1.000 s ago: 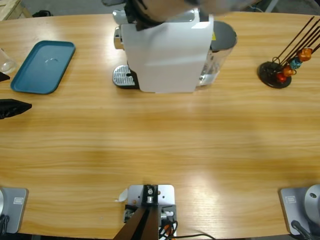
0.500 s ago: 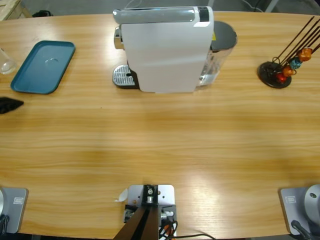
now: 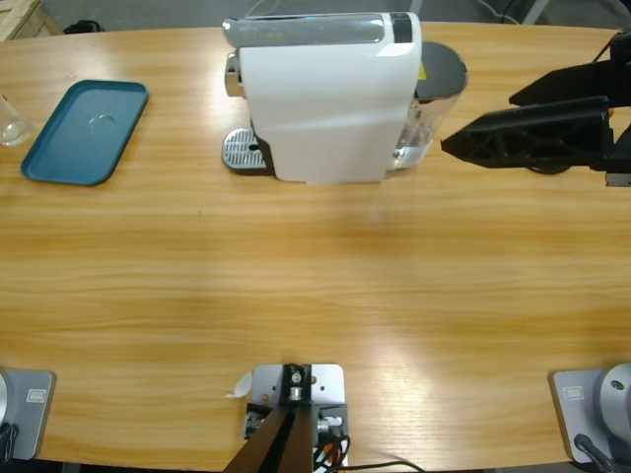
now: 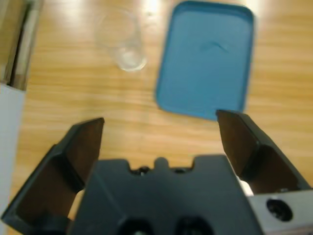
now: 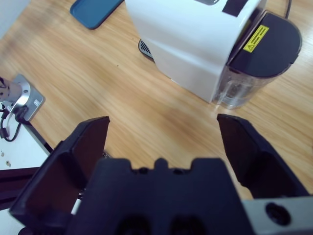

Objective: Pour coffee

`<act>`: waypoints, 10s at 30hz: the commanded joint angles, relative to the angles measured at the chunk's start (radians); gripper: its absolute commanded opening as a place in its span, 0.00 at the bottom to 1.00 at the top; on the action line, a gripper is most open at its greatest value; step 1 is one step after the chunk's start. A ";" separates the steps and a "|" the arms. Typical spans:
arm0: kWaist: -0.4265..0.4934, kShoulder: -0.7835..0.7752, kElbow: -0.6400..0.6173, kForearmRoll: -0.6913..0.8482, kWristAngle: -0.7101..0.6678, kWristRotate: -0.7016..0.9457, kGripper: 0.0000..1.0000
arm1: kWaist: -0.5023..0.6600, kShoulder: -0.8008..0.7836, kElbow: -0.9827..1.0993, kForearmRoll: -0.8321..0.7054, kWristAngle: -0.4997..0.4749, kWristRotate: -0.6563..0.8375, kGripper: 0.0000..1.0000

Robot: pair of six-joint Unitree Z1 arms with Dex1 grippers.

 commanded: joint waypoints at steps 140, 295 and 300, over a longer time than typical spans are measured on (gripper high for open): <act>0.288 1.203 -1.086 0.078 -0.241 0.228 0.98 | -0.241 0.361 0.007 -0.101 0.286 -0.143 1.00; -0.574 0.731 -0.269 -0.380 -0.445 0.372 0.54 | -0.326 -0.004 0.270 -0.089 0.325 -0.158 1.00; -0.585 0.762 -0.271 -0.418 -0.448 0.352 0.54 | -0.326 -0.001 0.267 -0.088 0.325 -0.158 1.00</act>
